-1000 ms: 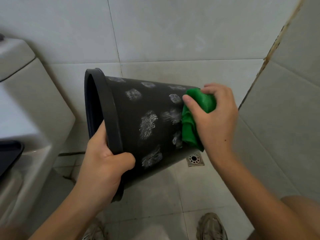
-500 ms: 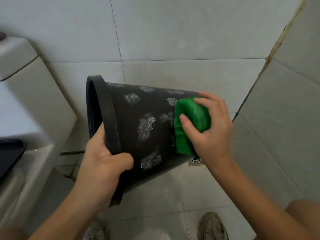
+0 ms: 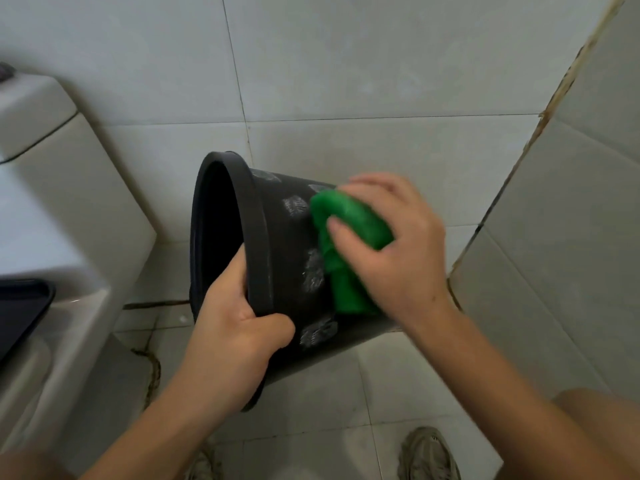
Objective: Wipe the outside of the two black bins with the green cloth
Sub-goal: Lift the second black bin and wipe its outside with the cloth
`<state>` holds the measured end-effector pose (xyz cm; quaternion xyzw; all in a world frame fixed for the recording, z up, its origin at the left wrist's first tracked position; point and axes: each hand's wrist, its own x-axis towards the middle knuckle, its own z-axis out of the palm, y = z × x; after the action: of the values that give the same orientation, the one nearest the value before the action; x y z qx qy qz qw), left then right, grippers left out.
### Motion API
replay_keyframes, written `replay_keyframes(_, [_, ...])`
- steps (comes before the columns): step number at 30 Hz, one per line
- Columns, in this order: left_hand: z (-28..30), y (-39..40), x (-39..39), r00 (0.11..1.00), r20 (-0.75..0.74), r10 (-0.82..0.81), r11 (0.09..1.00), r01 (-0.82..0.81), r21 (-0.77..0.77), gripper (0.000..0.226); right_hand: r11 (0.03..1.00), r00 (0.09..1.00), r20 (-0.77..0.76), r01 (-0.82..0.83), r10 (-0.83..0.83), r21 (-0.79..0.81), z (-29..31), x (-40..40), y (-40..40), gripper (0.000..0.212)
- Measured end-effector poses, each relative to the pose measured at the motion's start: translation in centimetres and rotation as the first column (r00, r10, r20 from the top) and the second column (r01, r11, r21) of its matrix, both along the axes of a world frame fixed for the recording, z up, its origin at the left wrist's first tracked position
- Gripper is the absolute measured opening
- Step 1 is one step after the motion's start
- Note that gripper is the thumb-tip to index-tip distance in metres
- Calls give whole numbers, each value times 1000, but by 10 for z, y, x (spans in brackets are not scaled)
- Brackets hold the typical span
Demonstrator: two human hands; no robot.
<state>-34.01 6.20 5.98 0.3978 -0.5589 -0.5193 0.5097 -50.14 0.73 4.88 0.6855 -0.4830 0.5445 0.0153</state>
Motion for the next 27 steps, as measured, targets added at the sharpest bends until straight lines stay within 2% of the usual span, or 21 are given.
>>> replay_keyframes(2, [-1,-3,6,998,-55,42,999,-42,10,64,975,965,-212,-185,155,-127,-11,14,21,30])
replay_keyframes(4, [-1,-6,11,993,-98,62,998,-60,23,66,950,908,-372,-267,192,-160,-16,12,25,31])
replay_keyframes(5, [0,-7,13,994,-93,63,998,-60,35,65,962,926,-334,-233,175,-141,-16,7,19,33])
replay_keyframes(7, [1,-7,15,996,-67,63,997,-60,41,64,999,996,-67,-51,51,4,-10,-7,3,36])
replay_keyframes(8, [1,-6,14,996,-62,65,997,-63,36,63,996,998,41,42,-45,77,-7,-13,-4,36])
replay_keyframes(10, [2,-5,14,994,-72,86,996,-83,33,63,978,981,69,176,-184,111,-11,-11,-5,35])
replay_keyframes(11, [2,-5,13,991,-92,99,995,-96,36,63,985,985,41,165,-167,47,-17,-4,2,35])
replay_keyframes(13, [2,-5,13,978,-165,125,992,-118,52,62,985,989,-141,21,-46,-170,-32,12,23,36])
replay_keyframes(15, [2,-6,15,962,-238,133,990,-120,71,60,932,923,-379,-192,65,-306,-41,15,35,38])
replay_keyframes(16, [3,-7,16,957,-253,139,989,-123,77,59,918,901,-430,-224,67,-327,-41,9,33,37])
replay_keyframes(17, [4,-7,17,956,-253,150,988,-134,79,58,924,911,-410,-189,38,-332,-40,0,28,36])
replay_keyframes(18, [5,-8,18,956,-246,163,986,-149,74,57,947,947,-320,-94,-9,-306,-38,-7,21,34])
replay_keyframes(20, [6,-8,17,957,-234,170,985,-163,48,58,986,991,-17,130,-133,-107,-27,-19,8,35])
replay_keyframes(22, [6,-7,13,961,-214,173,985,-170,32,60,973,966,118,224,-229,55,-28,-13,7,40])
replay_keyframes(24, [4,-8,11,959,-216,181,983,-177,38,60,982,983,15,184,-184,-48,-39,3,18,37])
replay_keyframes(26, [2,-9,12,954,-242,178,984,-169,60,59,969,975,-217,-6,-50,-247,-50,14,33,33])
replay_keyframes(27, [2,-10,13,951,-256,172,985,-159,70,58,952,949,-315,-91,-6,-292,-49,11,35,33])
